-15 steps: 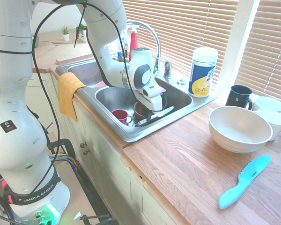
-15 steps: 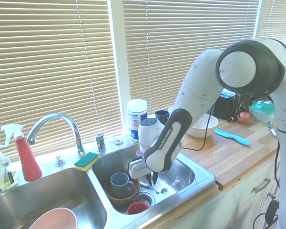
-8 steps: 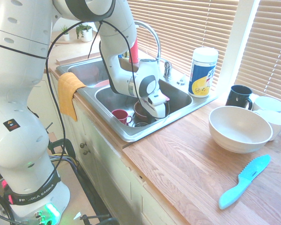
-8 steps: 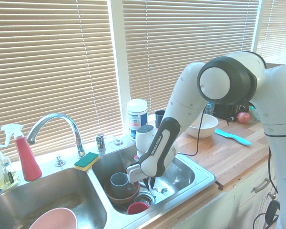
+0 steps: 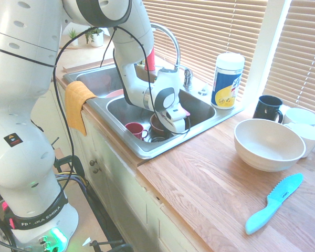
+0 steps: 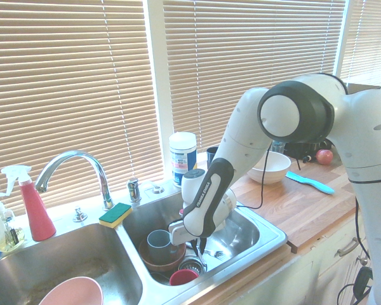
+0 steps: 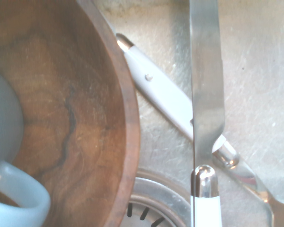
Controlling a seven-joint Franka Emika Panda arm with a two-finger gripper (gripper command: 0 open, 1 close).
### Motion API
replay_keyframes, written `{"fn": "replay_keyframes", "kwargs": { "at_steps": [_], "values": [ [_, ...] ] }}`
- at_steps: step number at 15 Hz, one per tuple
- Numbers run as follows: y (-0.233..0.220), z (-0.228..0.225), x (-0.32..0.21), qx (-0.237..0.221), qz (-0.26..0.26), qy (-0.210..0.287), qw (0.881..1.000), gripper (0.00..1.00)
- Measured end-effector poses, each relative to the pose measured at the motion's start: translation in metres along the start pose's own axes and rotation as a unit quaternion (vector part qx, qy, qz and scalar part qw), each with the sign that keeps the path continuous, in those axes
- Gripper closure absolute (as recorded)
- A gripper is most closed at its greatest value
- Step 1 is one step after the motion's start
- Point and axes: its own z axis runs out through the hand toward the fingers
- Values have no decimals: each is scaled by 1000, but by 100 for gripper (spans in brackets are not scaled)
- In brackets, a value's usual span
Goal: Put the knife into the sink
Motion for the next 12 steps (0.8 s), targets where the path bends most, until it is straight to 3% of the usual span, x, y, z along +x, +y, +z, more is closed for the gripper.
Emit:
{"fn": "replay_keyframes", "kwargs": {
  "at_steps": [8, 12],
  "values": [
    [-5, -3, -6, 12, -2, 3, 1000, 0],
    [-10, -46, -6, 40, -6, 18, 999, 0]
  ]
}}
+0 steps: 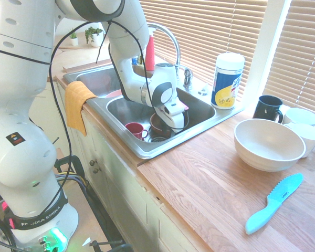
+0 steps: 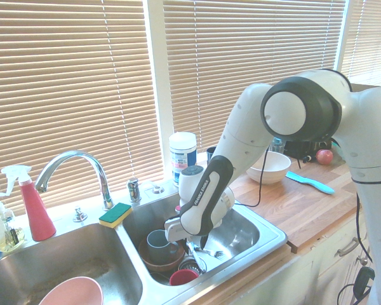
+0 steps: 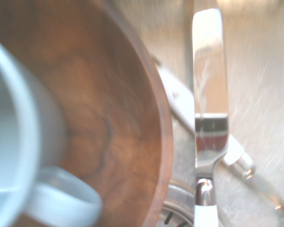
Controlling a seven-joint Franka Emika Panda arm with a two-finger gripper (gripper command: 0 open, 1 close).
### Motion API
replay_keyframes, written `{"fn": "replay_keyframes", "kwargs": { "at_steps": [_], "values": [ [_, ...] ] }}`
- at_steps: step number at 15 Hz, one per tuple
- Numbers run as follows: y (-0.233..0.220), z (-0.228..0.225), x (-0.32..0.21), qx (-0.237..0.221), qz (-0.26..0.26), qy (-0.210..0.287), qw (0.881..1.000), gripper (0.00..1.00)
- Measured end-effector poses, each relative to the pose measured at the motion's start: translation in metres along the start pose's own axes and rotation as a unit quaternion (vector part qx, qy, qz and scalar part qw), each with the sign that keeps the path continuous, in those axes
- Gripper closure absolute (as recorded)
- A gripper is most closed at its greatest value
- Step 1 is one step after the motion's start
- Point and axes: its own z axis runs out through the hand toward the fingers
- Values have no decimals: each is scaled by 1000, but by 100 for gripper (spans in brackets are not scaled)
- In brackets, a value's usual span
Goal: Put the knife into the sink
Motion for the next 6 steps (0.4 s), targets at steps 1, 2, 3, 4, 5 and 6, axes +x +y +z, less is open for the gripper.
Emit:
{"fn": "replay_keyframes", "kwargs": {
  "at_steps": [1, 2, 3, 4, 5, 6],
  "values": [
    [-3, -19, 1, 8, -3, 6, 1000, 0],
    [-3, -38, 2, 11, -8, 11, 1000, 0],
    [0, -55, 2, 11, -12, 14, 1000, 0],
    [5, -73, 1, 9, -15, 15, 1000, 0],
    [10, -89, -1, 5, -17, 15, 1000, 0],
    [13, -105, -3, 3, -20, 14, 1000, 0]
  ]
}}
